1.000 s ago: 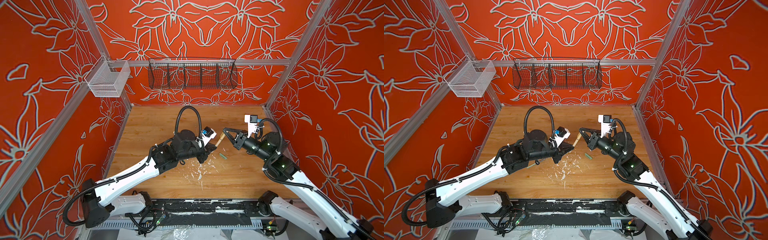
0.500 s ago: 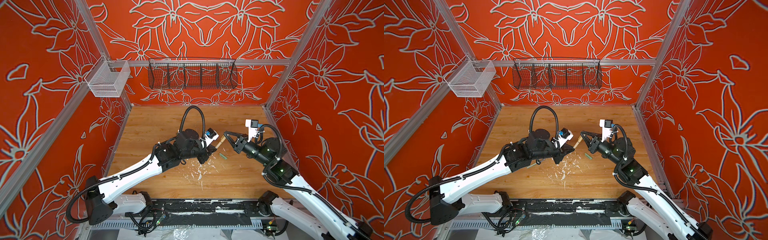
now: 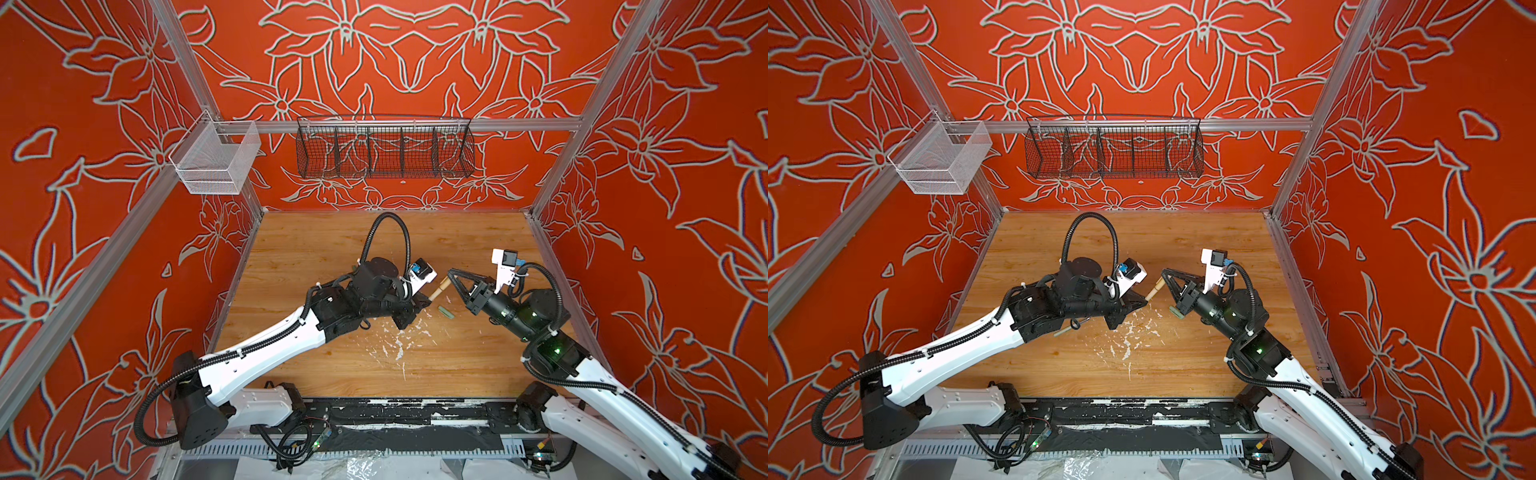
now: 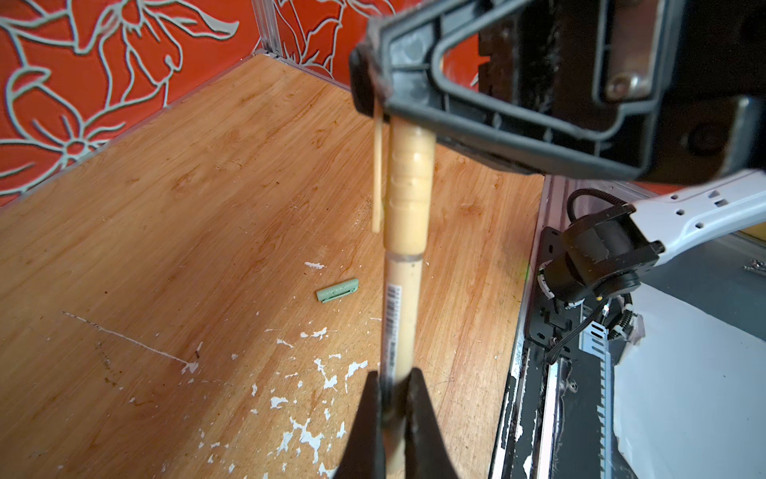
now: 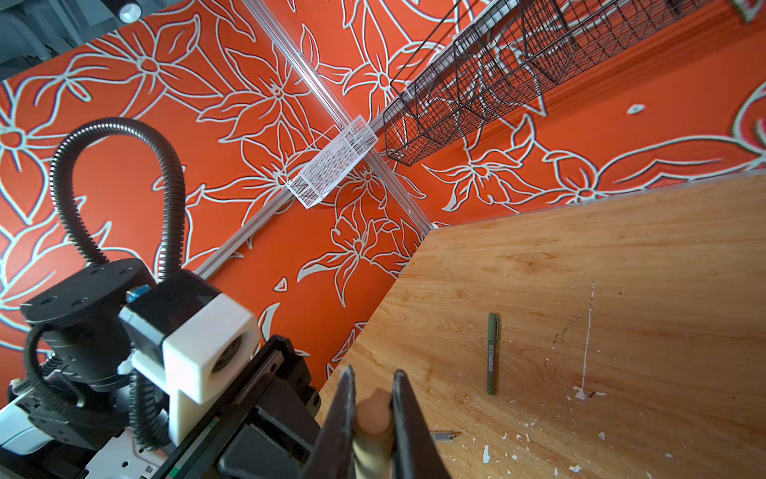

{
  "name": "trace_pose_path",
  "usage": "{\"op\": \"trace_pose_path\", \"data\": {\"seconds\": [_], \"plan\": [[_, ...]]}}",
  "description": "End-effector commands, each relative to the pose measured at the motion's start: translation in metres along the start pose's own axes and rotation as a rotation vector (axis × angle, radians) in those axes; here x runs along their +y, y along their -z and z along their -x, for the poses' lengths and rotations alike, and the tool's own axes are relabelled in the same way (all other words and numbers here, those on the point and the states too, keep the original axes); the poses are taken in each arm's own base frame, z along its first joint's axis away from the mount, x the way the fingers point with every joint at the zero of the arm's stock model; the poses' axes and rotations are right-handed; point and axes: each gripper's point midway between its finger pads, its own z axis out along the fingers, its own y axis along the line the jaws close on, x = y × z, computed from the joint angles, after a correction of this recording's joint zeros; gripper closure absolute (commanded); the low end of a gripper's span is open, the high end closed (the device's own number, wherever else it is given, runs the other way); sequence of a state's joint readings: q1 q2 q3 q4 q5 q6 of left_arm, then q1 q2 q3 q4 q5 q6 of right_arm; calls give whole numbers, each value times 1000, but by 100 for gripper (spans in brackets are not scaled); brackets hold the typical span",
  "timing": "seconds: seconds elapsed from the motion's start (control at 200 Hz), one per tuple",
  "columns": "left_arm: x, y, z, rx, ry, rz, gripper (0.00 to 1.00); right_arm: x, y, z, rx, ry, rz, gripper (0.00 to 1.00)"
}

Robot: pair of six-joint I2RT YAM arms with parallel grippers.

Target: Insert the pens into the pen caps

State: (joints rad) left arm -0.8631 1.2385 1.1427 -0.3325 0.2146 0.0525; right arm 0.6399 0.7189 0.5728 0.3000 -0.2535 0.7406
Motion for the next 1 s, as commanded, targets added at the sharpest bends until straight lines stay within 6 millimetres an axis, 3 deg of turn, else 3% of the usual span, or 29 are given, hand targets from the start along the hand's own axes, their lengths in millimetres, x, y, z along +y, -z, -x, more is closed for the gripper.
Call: {"op": "trace_pose_path", "data": {"seconds": [0.0,0.39,0.535,0.591,0.691,0.861,0.996], "plan": [[14,52,130,-478,-58,91,100,-19,7,-106,387,-129,-6,100],[14,55,134,-484,-65,90,100,-20,10,-123,461,-104,-37,100],[8,50,121,-456,-59,50,100,-10,16,-82,319,-42,-59,100],[6,46,111,-434,-53,32,100,-2,18,-62,262,-24,-50,81],[5,39,94,-396,-39,18,100,12,18,-36,205,6,-21,65],[4,39,77,-385,-25,9,100,31,19,-1,144,54,15,50],[4,40,71,-374,-12,13,100,50,27,25,94,108,58,44]]}}
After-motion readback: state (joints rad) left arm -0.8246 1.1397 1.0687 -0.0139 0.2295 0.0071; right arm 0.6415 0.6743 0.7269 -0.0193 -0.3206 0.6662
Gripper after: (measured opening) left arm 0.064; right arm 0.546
